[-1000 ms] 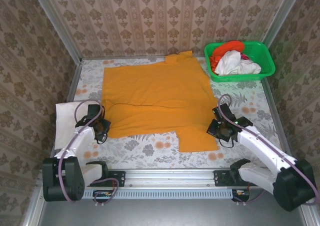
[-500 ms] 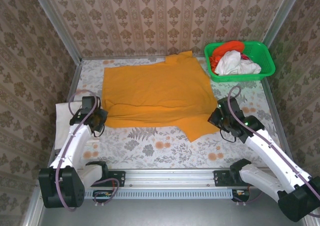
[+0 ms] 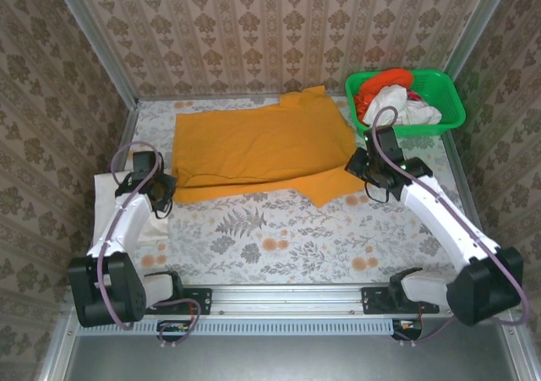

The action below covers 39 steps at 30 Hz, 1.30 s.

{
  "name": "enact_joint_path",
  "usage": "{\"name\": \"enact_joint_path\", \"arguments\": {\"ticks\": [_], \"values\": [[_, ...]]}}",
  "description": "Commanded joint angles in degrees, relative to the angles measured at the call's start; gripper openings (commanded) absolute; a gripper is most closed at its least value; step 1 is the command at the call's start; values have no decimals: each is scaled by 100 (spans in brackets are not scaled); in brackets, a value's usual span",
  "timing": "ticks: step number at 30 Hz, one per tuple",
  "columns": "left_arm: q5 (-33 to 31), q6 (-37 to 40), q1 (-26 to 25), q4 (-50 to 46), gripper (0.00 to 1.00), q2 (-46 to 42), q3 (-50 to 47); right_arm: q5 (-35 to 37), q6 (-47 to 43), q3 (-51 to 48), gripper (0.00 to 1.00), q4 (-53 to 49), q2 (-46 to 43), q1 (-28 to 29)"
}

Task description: Fold and stack the t-shirts

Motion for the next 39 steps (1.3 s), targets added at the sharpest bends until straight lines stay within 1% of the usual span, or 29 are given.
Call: {"name": "enact_joint_path", "arguments": {"ticks": [1, 5, 9, 17, 23, 26, 30, 35, 39], "values": [[14, 303, 106, 214, 0, 348, 354, -293, -495, 509, 0, 175, 505, -123], [72, 397, 104, 338, 0, 819, 669, -427, -671, 959, 0, 170, 1214, -217], [36, 475, 108, 432, 0, 1161, 976, -422, -796, 1278, 0, 368, 1654, -328], [44, 631, 115, 409, 0, 1707, 1479, -503, -1072, 1995, 0, 272, 2424, -548], [-17, 729, 129, 371, 0, 1860, 1582, -768, -1254, 2548, 0, 229, 2910, -639], [65, 786, 139, 392, 0, 1968, 1703, -750, -1303, 2806, 0, -7, 3125, -657], [183, 842, 117, 417, 0, 2166, 1952, -677, -1328, 2962, 0, -1, 3308, -693], [313, 897, 108, 390, 0, 2488, 2325, -890, -1313, 3142, 0, 6, 3568, -754], [367, 960, 100, 344, 0, 2691, 2479, -860, -1328, 3218, 0, 6, 3720, -797]]}}
